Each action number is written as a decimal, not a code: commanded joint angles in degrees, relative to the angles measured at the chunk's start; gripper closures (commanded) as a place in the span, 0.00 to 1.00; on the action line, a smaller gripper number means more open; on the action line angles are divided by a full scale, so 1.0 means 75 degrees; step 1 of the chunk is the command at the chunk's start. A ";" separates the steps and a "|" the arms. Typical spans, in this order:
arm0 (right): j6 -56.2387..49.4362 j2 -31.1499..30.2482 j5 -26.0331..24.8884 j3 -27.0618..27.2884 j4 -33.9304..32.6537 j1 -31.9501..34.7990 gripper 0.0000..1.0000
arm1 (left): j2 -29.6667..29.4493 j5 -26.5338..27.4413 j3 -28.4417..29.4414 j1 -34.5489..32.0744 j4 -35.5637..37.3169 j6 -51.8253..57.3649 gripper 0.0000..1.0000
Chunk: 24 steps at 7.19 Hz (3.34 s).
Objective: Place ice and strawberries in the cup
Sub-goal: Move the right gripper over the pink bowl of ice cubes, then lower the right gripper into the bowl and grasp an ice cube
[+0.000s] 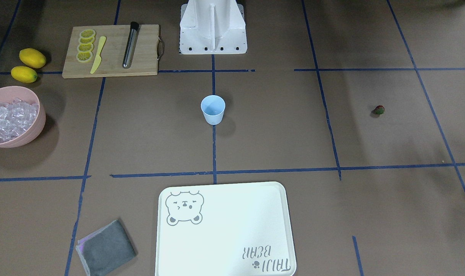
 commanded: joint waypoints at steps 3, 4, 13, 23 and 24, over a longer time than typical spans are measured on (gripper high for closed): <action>0.2036 0.0000 0.0033 0.1403 0.0031 -0.1584 0.00 | 0.0012 0.0000 0.0001 0.0006 -0.0011 0.0000 0.00; 0.2084 -0.0080 -0.0039 0.1406 0.0031 -0.1635 0.00 | 0.0012 0.0000 0.0001 0.0006 -0.0046 -0.0012 0.00; 0.4698 -0.0538 -0.0942 0.0787 0.2103 -0.2995 0.04 | 0.0036 0.0000 0.0012 0.0006 -0.0012 -0.0012 0.00; 0.4721 -0.0374 -0.0942 0.0562 0.2082 -0.3229 0.84 | 0.0036 0.0000 -0.0011 0.0029 -0.0012 -0.0012 0.00; 0.4721 -0.0374 -0.0931 0.0562 0.2082 -0.3229 0.89 | 0.0036 0.0000 0.0000 0.0029 -0.0012 -0.0012 0.00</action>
